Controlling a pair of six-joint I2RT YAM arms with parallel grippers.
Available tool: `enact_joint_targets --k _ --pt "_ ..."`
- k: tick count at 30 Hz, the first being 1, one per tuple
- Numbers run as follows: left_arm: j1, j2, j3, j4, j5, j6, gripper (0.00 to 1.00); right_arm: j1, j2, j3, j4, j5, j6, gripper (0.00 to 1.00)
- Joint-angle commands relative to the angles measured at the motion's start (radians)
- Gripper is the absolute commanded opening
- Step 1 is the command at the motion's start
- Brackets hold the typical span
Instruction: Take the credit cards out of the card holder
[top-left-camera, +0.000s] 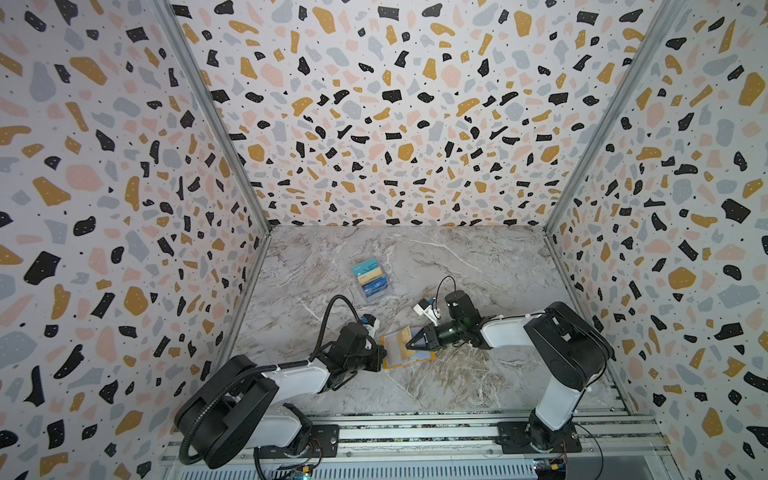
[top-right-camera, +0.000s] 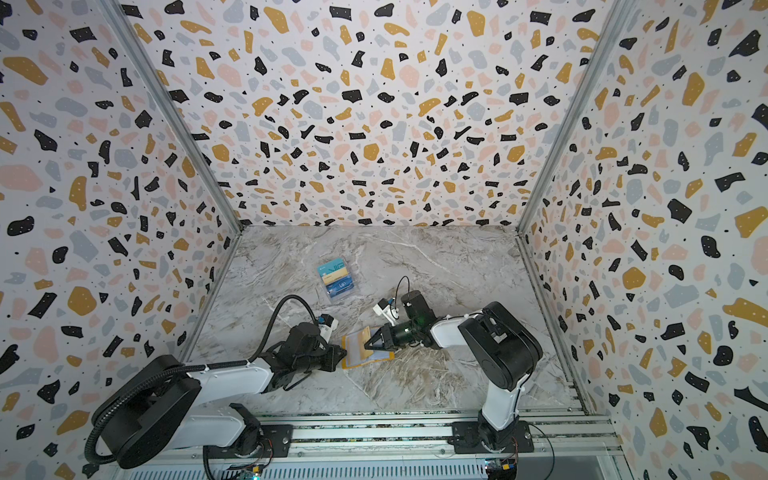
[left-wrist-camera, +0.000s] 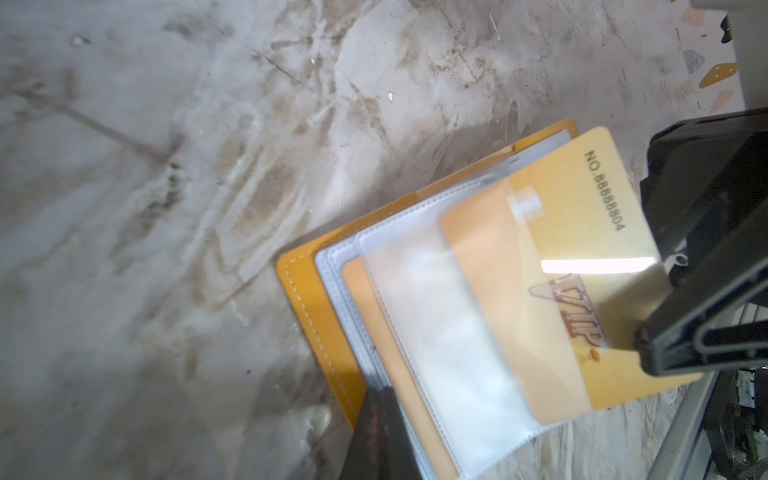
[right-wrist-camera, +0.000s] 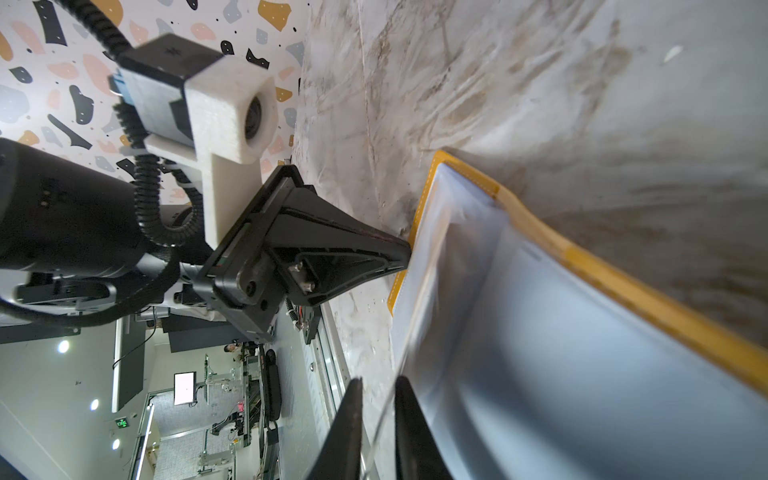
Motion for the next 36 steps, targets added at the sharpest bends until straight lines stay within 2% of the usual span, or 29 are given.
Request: enact_joint_targets --k 1,8,16,19,25,29,36 --pt "-0.001 0.007 -0.042 -0.138 -0.046 -0.005 0.00 -0.003 -0.046 0.016 -0.072 0.049 -0.041 0.12" --pt "-0.001 -0.003 -0.041 -0.136 -0.042 -0.006 0.00 -0.003 -0.091 0.064 -0.273 0.202 -0.128 0.05" --pt "-0.001 -0.019 -0.040 -0.117 -0.028 -0.020 0.01 -0.006 -0.150 0.105 -0.437 0.323 -0.204 0.01" --pt "-0.001 -0.038 -0.034 -0.118 -0.026 -0.023 0.08 -0.006 -0.175 0.119 -0.484 0.363 -0.228 0.01" --pt "-0.002 -0.121 -0.017 -0.126 -0.029 -0.012 0.31 -0.009 -0.238 0.130 -0.525 0.424 -0.303 0.01" --pt "-0.001 -0.195 0.010 -0.170 -0.038 0.007 0.42 -0.018 -0.294 0.131 -0.524 0.399 -0.361 0.00" --pt "0.000 -0.310 0.067 -0.248 -0.032 0.032 0.48 -0.023 -0.408 0.099 -0.448 0.224 -0.426 0.01"
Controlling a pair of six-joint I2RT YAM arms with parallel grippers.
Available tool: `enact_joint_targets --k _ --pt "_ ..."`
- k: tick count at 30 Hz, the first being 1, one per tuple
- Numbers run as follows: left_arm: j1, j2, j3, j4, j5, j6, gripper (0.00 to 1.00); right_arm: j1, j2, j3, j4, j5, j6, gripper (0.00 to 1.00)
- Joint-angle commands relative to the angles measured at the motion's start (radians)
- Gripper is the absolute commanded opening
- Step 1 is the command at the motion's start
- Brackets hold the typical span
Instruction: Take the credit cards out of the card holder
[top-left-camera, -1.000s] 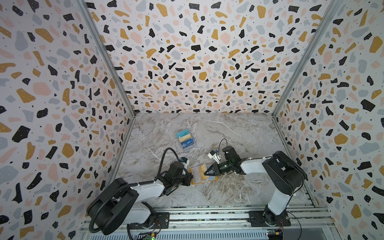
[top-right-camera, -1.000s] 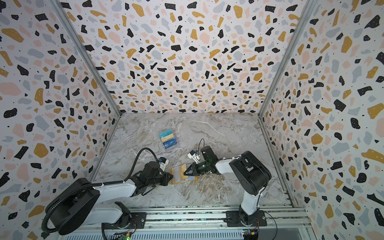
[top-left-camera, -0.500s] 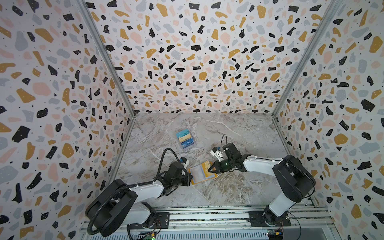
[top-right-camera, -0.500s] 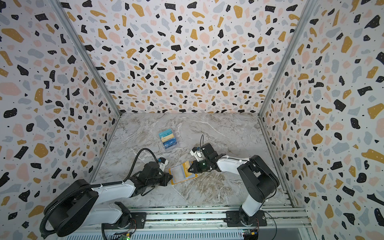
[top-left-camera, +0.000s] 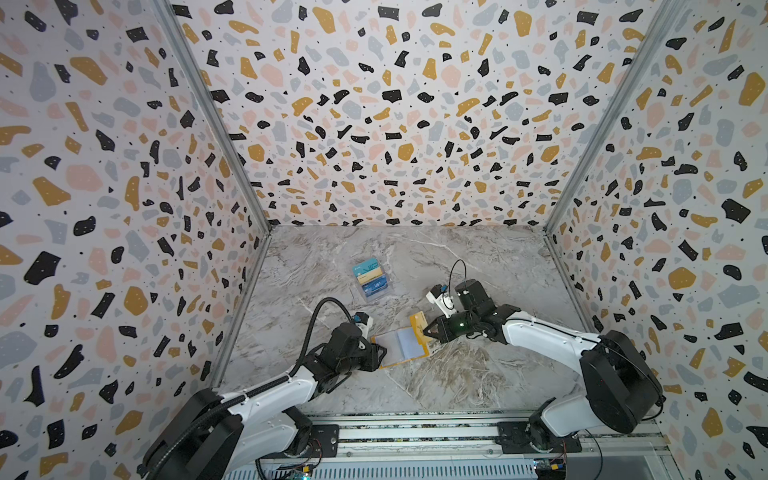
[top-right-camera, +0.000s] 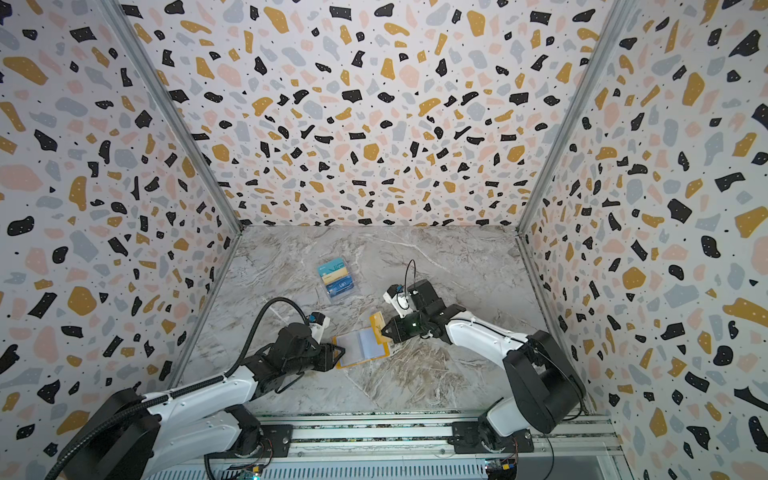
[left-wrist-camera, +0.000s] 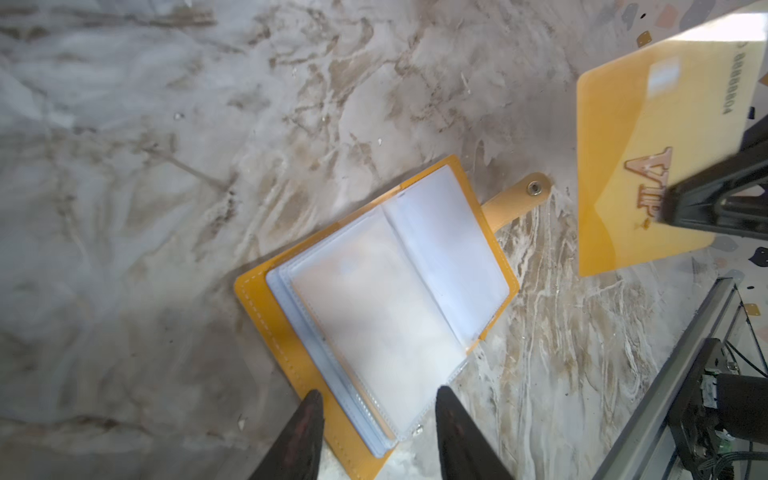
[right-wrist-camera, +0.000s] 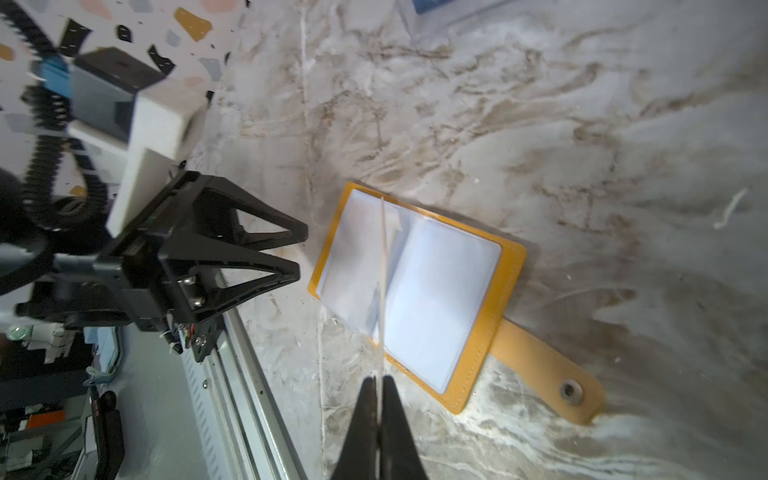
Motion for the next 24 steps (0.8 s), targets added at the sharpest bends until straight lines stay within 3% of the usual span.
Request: enact_joint_targets --k 1,8,19,24 --pt "0.001 -0.052 0.052 -0.041 0.010 0.033 0.49 -0.006 -0.071 0.000 0.054 -0.140 -0.061 0.01" --pt "0.001 -0.143 0.101 0.011 0.213 0.057 0.54 -0.010 -0.156 -0.031 0.094 -0.298 -0.103 0.01" --pt "0.001 -0.211 0.137 0.093 0.433 0.058 0.55 -0.015 -0.168 -0.006 0.006 -0.384 -0.183 0.00" --pt "0.001 -0.227 0.138 0.093 0.466 0.064 0.53 -0.014 -0.150 0.000 -0.027 -0.461 -0.215 0.00"
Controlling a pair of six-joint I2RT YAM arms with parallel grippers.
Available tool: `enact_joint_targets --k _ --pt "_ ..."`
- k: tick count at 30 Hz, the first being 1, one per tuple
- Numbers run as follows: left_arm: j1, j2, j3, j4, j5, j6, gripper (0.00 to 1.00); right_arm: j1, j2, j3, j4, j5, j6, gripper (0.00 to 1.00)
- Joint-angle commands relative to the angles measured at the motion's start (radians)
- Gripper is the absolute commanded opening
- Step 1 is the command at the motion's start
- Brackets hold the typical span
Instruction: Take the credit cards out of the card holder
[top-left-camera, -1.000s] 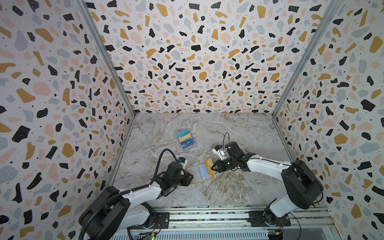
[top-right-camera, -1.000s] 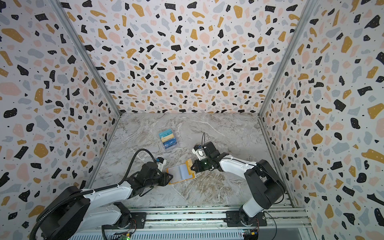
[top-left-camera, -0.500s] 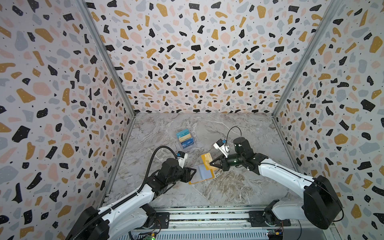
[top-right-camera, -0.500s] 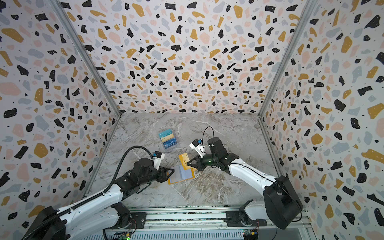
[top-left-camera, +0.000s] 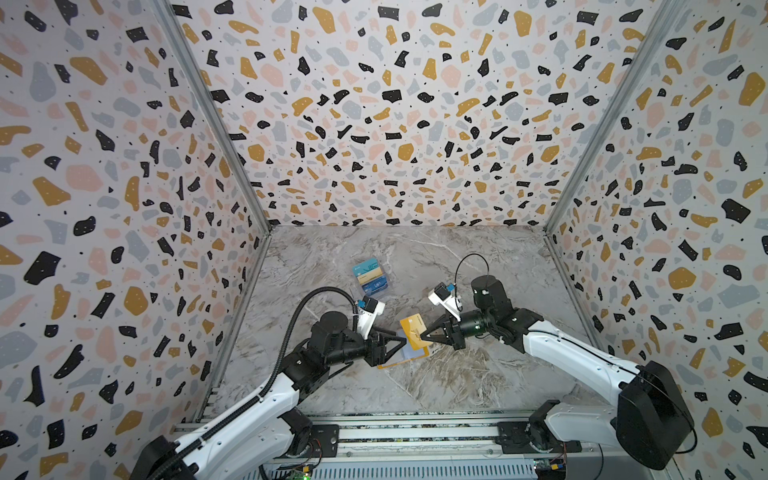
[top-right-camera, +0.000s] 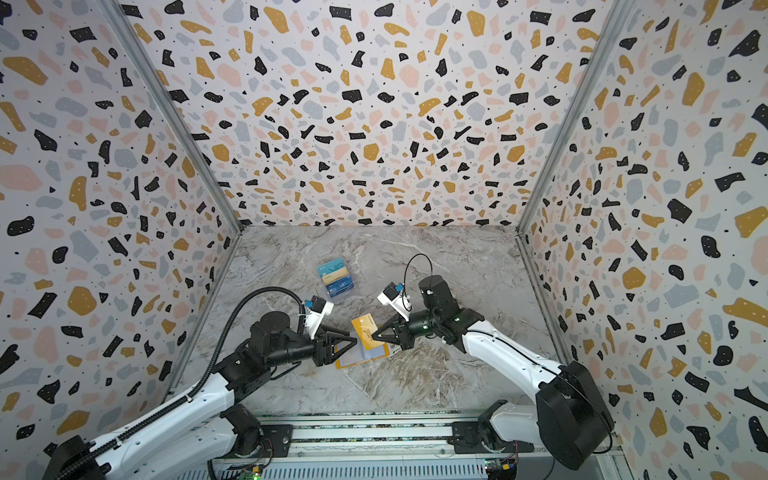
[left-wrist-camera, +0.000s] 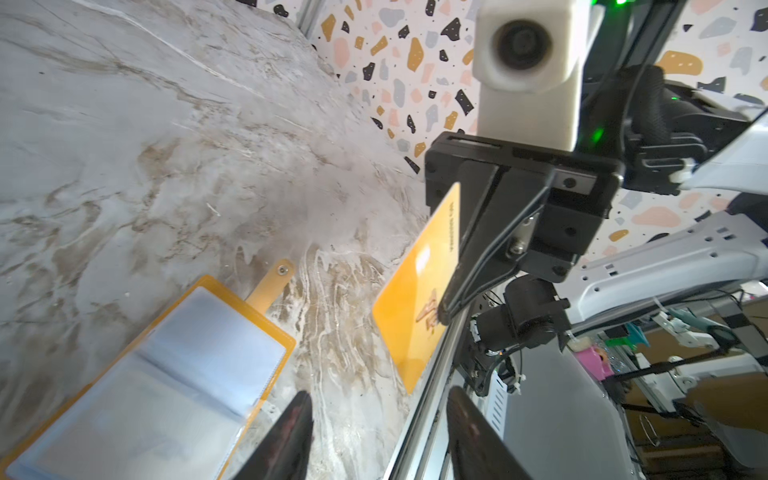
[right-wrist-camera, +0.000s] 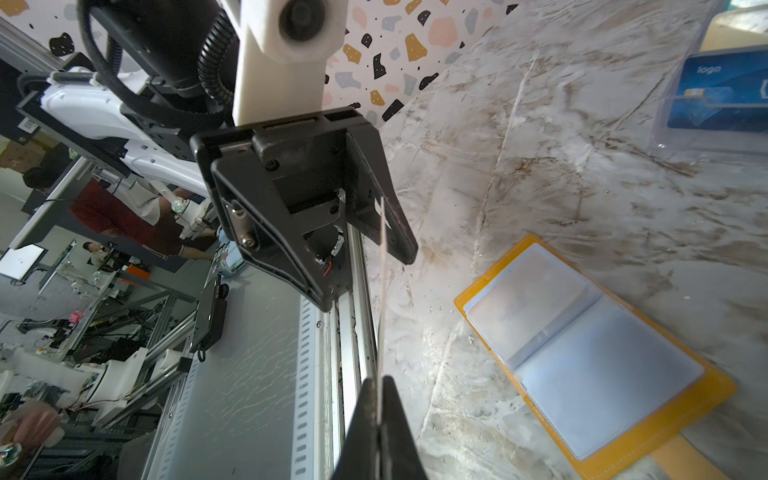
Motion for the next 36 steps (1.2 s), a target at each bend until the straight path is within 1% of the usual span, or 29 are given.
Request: enact_joint_targets --k 1,4,8,17,25,33,36 --pt "0.001 -0.021 0.029 0.035 0.060 0.021 0.53 -0.003 -0.001 0.025 -0.042 -0.083 -0.046 0.00" --pt "0.001 -0.026 0.036 0.022 0.060 0.029 0.52 -0.003 -0.007 0.026 -0.062 -0.092 -0.071 0.00" --pt "0.000 -0.025 0.042 0.020 0.080 0.029 0.50 0.000 -0.001 0.033 -0.084 -0.137 -0.097 0.00" --pt "0.001 -0.033 0.048 0.024 0.149 0.050 0.46 0.021 0.054 0.079 -0.177 -0.147 -0.169 0.00" --pt "0.001 -0.024 0.048 0.013 0.179 0.051 0.33 0.045 0.078 0.103 -0.185 -0.144 -0.184 0.00" --pt "0.000 -0.016 0.047 0.024 0.193 0.044 0.29 0.058 0.119 0.123 -0.209 -0.150 -0.211 0.00" --pt "0.001 -0.009 0.048 0.030 0.201 0.040 0.25 0.059 0.127 0.127 -0.210 -0.144 -0.211 0.00"
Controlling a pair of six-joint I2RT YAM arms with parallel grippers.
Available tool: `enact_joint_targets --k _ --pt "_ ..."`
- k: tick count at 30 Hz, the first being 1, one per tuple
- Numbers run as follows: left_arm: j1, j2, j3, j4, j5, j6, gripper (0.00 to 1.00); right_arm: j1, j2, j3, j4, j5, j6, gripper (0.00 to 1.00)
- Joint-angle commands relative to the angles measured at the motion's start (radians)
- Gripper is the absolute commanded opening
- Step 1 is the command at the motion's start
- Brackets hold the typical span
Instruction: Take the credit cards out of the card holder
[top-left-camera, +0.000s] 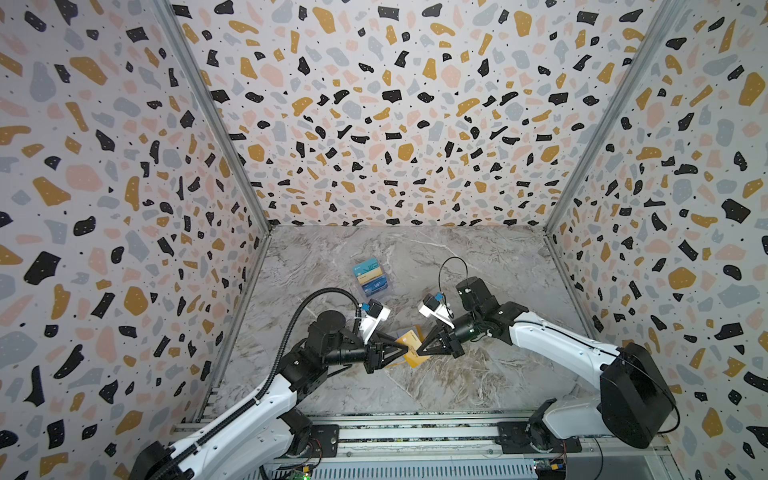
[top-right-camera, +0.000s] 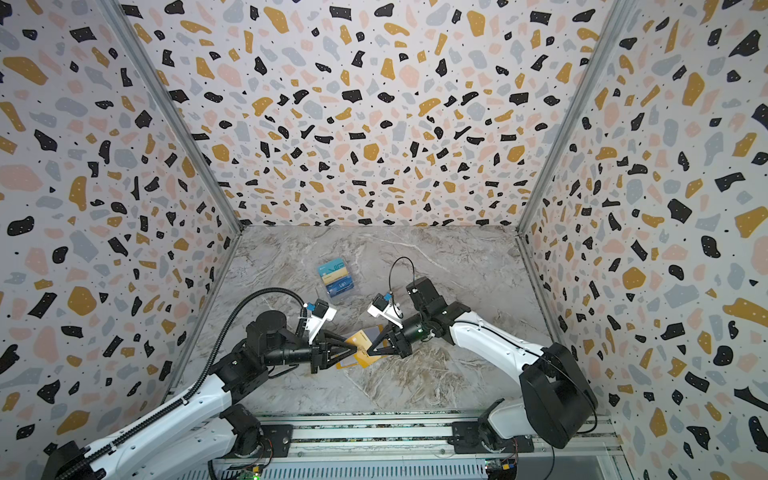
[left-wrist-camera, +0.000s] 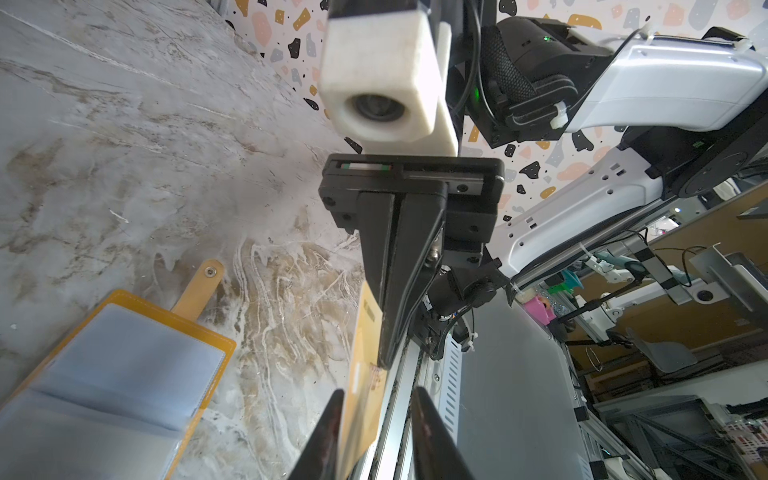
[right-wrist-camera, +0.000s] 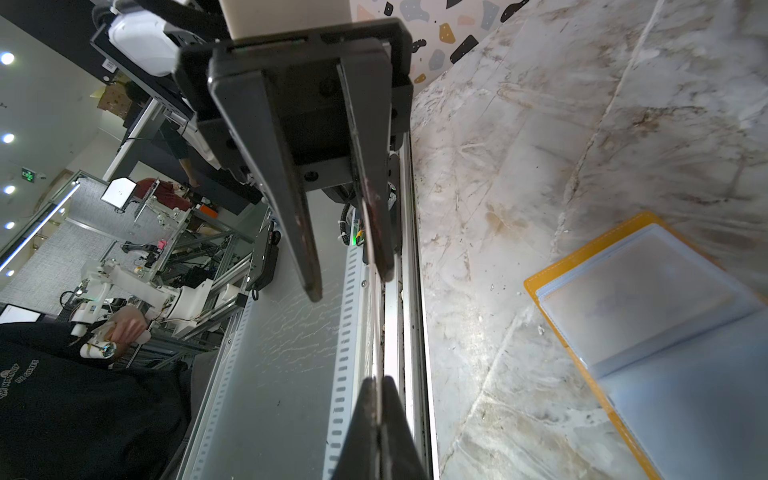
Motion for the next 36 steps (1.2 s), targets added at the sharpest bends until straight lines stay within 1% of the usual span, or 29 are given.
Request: enact_joint_targets --k 1,4,6,8,9,11,14,16,19,23,26,27,28,30,32,36 --pt "0.001 0.009 0.033 0.046 0.039 -0.001 0.22 0.006 0.004 0.040 -0.028 -0.006 -0.024 0.00" --pt "0.001 0.024 0.039 0.051 0.041 -0.013 0.14 0.005 0.012 0.038 -0.029 -0.006 -0.024 0.00" --pt "0.001 0.034 0.043 0.058 0.043 -0.021 0.12 0.006 0.014 0.040 -0.029 -0.002 -0.023 0.00" --pt "0.001 0.042 0.045 0.064 0.038 -0.026 0.08 0.006 0.010 0.040 -0.028 0.009 -0.021 0.00" --pt "0.001 0.045 0.046 0.067 0.031 -0.028 0.05 0.004 0.005 0.040 -0.024 0.019 -0.014 0.02" --pt "0.001 0.047 0.049 0.087 0.009 -0.048 0.00 0.000 -0.008 0.032 -0.006 0.042 0.010 0.11" --pt "0.001 0.042 0.048 0.155 -0.036 -0.094 0.00 -0.021 -0.040 0.004 0.045 0.056 0.060 0.31" --pt "0.002 0.037 0.048 0.183 -0.068 -0.115 0.00 -0.041 -0.076 -0.024 0.095 0.073 0.111 0.40" --pt "0.001 0.039 0.042 0.222 -0.125 -0.156 0.00 -0.059 -0.137 -0.074 0.190 0.139 0.205 0.53" --pt "0.000 0.037 0.003 0.367 -0.232 -0.290 0.00 -0.067 -0.236 -0.202 0.484 0.210 0.436 0.66" --pt "0.000 0.037 -0.030 0.500 -0.322 -0.405 0.00 -0.065 -0.284 -0.305 0.752 0.300 0.640 0.70" --pt "0.001 0.037 -0.039 0.546 -0.341 -0.440 0.00 -0.064 -0.294 -0.346 0.849 0.346 0.722 0.73" --pt "0.000 0.036 -0.045 0.577 -0.353 -0.463 0.00 -0.064 -0.300 -0.391 0.940 0.381 0.789 0.75" --pt "0.001 0.034 -0.050 0.603 -0.382 -0.482 0.00 -0.059 -0.298 -0.472 1.167 0.445 0.928 0.75" --pt "0.001 0.029 -0.058 0.609 -0.407 -0.496 0.00 -0.041 -0.296 -0.503 1.273 0.498 0.984 0.75" --pt "0.001 0.014 -0.117 0.698 -0.450 -0.567 0.00 0.012 -0.306 -0.491 1.291 0.587 0.985 0.71"
